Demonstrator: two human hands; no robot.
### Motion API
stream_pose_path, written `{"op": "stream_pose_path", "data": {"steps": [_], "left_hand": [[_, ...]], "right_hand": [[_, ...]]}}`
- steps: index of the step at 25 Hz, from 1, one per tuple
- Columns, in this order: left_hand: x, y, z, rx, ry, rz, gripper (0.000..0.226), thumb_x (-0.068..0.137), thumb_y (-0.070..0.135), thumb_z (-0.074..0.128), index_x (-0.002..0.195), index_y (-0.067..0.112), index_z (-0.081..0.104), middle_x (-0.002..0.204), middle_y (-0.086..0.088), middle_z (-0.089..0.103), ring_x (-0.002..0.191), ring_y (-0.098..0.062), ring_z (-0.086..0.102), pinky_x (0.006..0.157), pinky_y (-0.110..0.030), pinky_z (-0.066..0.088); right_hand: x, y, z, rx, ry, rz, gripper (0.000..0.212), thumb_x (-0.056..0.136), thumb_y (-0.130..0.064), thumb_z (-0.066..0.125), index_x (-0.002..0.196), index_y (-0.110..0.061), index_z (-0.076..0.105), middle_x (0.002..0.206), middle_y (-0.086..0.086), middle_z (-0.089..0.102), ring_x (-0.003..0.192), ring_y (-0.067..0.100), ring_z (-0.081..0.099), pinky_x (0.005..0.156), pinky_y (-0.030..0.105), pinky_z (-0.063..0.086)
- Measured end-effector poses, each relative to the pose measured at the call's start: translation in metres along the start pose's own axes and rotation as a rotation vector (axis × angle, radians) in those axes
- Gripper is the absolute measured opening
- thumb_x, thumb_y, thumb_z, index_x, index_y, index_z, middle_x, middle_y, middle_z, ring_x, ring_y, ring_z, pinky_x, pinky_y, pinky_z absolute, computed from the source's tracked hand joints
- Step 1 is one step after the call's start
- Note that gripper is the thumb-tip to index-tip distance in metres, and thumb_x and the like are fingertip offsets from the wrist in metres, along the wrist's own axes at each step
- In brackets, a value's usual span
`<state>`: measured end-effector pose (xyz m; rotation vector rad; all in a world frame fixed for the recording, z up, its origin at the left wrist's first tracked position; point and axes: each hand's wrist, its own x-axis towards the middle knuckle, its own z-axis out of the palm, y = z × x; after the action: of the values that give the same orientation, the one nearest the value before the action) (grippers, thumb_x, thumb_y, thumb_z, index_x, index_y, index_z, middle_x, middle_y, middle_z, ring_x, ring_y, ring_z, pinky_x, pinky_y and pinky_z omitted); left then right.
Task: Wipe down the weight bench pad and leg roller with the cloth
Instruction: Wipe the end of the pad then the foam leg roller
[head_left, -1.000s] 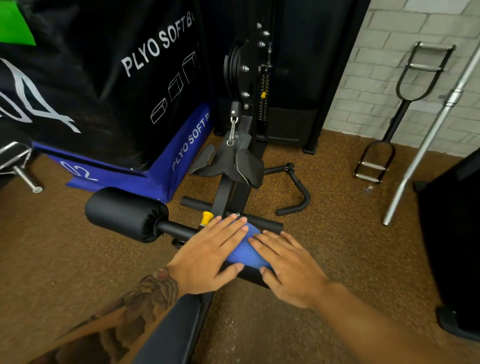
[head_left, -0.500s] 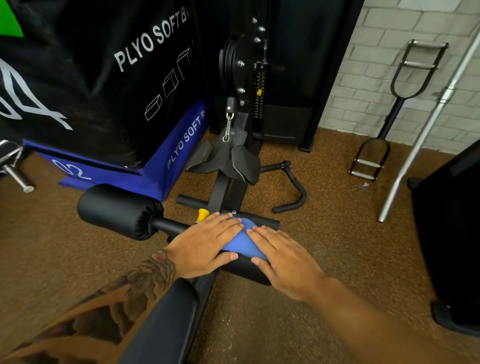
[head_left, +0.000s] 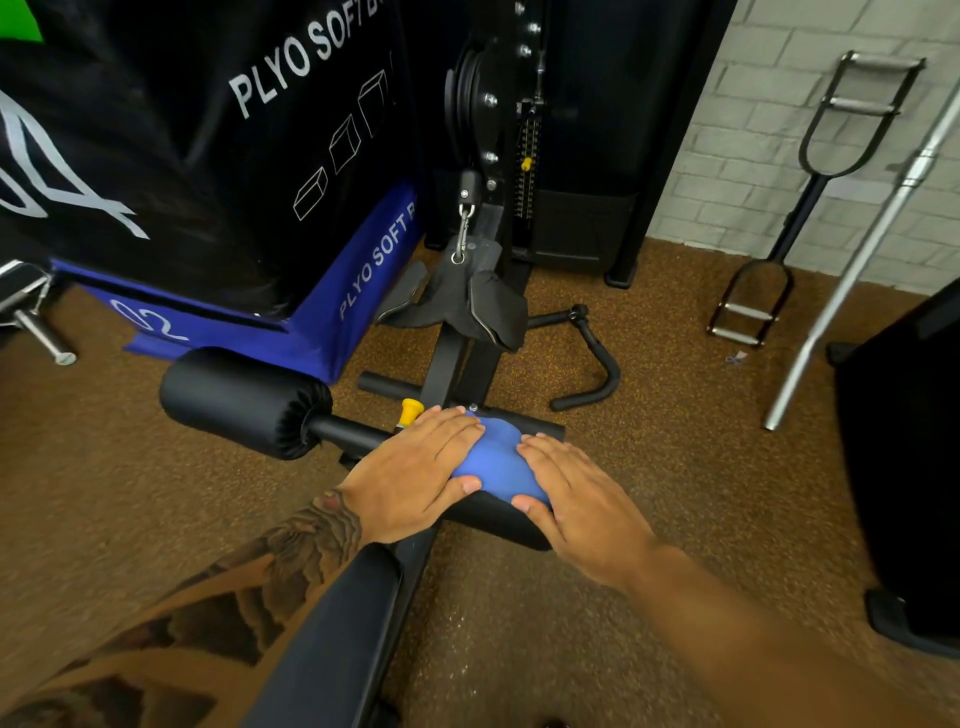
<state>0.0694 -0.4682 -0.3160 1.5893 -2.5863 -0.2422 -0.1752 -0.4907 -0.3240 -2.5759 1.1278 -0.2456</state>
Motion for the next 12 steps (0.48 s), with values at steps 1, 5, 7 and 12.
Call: {"op": "stream_pose_path", "data": {"steps": [1,5,7,12], "left_hand": [[-0.002,0.001,0.0,0.019,0.004,0.003,0.067,0.1,0.052,0.03,0.145,0.004,0.041,0.147,-0.014,0.048,0.14,-0.025,0.037,0.12,-0.037,0.018],[-0.007,0.006,0.004,0.075,0.014,-0.019,0.066,0.101,0.051,0.028,0.143,0.002,0.044,0.144,-0.016,0.051,0.138,-0.028,0.042,0.118,-0.043,0.023],[-0.006,0.008,0.004,0.103,0.025,-0.023,0.067,0.102,0.051,0.025,0.143,0.001,0.044,0.144,-0.016,0.051,0.138,-0.029,0.042,0.118,-0.044,0.022],[-0.002,0.005,-0.005,0.101,0.0,-0.008,0.071,0.102,0.055,0.018,0.148,0.004,0.037,0.151,-0.013,0.044,0.143,-0.025,0.034,0.119,-0.041,0.013]], "right_hand": [[0.0,0.001,0.001,-0.017,0.002,-0.014,0.061,0.096,-0.051,0.027,0.14,-0.012,0.038,0.142,0.005,0.045,0.134,0.018,0.036,0.114,0.036,0.025],[0.0,0.002,-0.002,-0.044,-0.01,-0.033,0.059,0.096,-0.051,0.029,0.14,-0.013,0.036,0.143,0.004,0.044,0.135,0.017,0.034,0.114,0.036,0.024],[0.0,0.001,-0.003,-0.052,-0.017,-0.035,0.06,0.096,-0.051,0.029,0.141,-0.013,0.034,0.145,0.003,0.042,0.137,0.016,0.032,0.114,0.035,0.022],[0.001,-0.002,-0.011,-0.049,-0.04,-0.036,0.06,0.096,-0.051,0.028,0.145,-0.015,0.029,0.149,0.001,0.036,0.139,0.014,0.026,0.115,0.033,0.016]]}}
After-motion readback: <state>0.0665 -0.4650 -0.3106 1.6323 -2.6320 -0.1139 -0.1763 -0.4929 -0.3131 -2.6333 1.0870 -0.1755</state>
